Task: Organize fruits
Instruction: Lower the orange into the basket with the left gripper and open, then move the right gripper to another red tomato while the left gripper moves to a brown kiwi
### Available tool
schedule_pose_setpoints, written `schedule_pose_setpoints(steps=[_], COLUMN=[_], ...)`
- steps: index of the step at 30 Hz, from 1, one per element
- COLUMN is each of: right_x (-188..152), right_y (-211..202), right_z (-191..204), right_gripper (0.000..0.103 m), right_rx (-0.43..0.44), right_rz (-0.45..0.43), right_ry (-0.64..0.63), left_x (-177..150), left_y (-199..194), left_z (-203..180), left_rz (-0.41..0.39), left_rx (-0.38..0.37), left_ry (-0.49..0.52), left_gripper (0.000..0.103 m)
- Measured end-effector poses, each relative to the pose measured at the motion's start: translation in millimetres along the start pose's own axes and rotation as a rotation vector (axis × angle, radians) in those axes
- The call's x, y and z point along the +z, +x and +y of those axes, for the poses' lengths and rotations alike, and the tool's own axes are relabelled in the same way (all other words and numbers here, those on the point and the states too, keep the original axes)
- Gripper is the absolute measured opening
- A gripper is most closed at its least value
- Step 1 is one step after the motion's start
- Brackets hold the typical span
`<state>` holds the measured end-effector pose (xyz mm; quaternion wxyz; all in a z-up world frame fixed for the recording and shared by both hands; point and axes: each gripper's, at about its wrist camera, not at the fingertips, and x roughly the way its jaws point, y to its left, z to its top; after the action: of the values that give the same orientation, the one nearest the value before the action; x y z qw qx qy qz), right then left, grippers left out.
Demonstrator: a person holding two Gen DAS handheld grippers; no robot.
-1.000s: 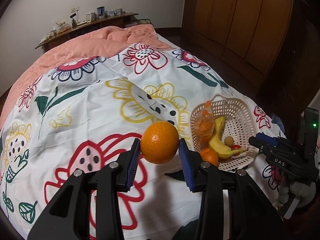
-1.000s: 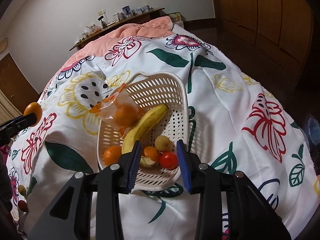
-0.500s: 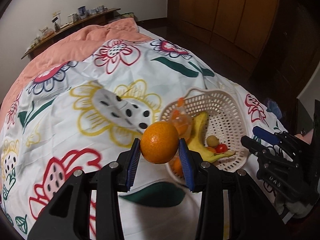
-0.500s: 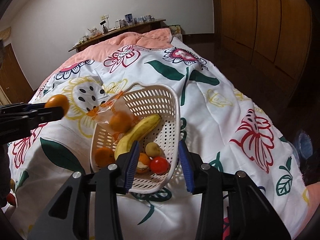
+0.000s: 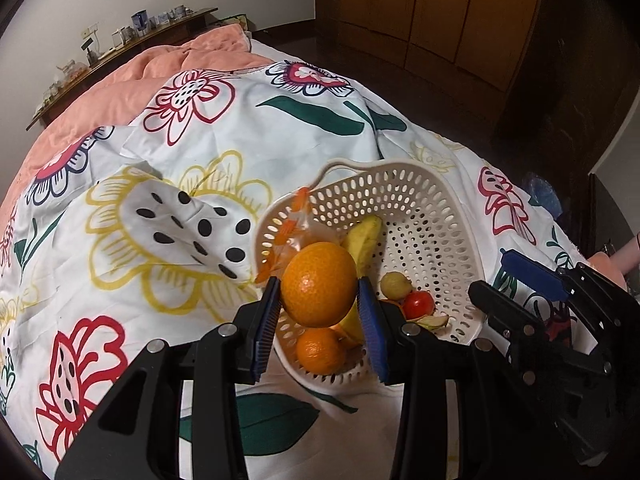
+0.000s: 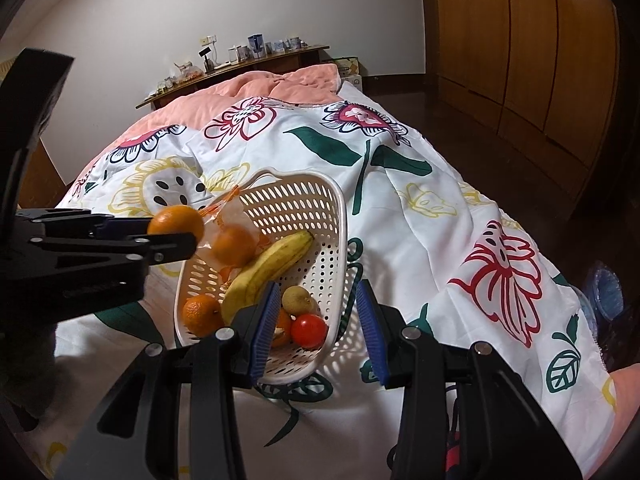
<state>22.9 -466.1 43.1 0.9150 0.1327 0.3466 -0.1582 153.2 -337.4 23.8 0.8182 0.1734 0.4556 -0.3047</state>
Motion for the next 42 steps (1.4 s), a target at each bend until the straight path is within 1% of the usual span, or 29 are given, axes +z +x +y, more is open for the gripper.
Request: schedule_pose_setpoints(steps=[1, 2, 3, 5, 11, 26, 28, 30, 33, 34, 35, 36, 42], right_x=[0, 0, 0, 0, 0, 1, 1, 1, 1, 1, 1, 1, 1], right_y=[0, 0, 0, -1, -3, -8, -8, -9, -11, -11, -12, -12, -14], right_z=[1, 1, 2, 3, 5, 11, 12, 13, 14, 15, 15, 15, 18], right_gripper=[0.040, 0.040, 0.040, 0.040, 0.040, 0.040, 0.041, 0.047, 0.047, 0.047, 0.047, 0.047, 0.048], right_rx=[0.002, 0.002, 0.003, 0.004, 0.003, 0.001, 0.001, 0.003, 0.004, 0.005, 0.006, 0.008, 0.012], right_rz=[0.000, 0.000, 0.000, -0.001, -0.007, -0.018, -0.019, -0.020, -0.024, -0.024, -0.024, -0.024, -0.022], right_ry=[-0.001, -0.001, -0.003, -0.005, -0.010, -0.023, -0.025, -0.026, -0.028, -0.028, -0.028, -0.027, -0.028], left_x=[1, 1, 2, 3, 3, -6, -8, -9, -11, -12, -13, -14, -18], left_y=[0, 0, -1, -3, -6, -14, -16, -18, -22, -24, -24, -26, -36], left_z=[0, 0, 0, 2, 10, 15, 16, 16, 17, 16, 16, 16, 18], left_rz=[0.000, -0.002, -0.008, -0.030, -0.041, -0.045, -0.052, -0.057, -0.070, -0.074, -0.074, -0.080, -0.104], left_rx=[0.000, 0.001, 0.002, 0.006, 0.006, 0.029, 0.042, 0.059, 0.094, 0.118, 0.131, 0.148, 0.182], left_ry=[-0.002, -0.009, -0.015, -0.031, -0.067, -0.066, -0.062, -0.058, -0.045, -0.036, -0.031, -0.024, -0.012], left_gripper=[0.040, 0.043, 0.055, 0.066, 0.066, 0.067, 0.067, 0.067, 0.067, 0.069, 0.073, 0.074, 0.074])
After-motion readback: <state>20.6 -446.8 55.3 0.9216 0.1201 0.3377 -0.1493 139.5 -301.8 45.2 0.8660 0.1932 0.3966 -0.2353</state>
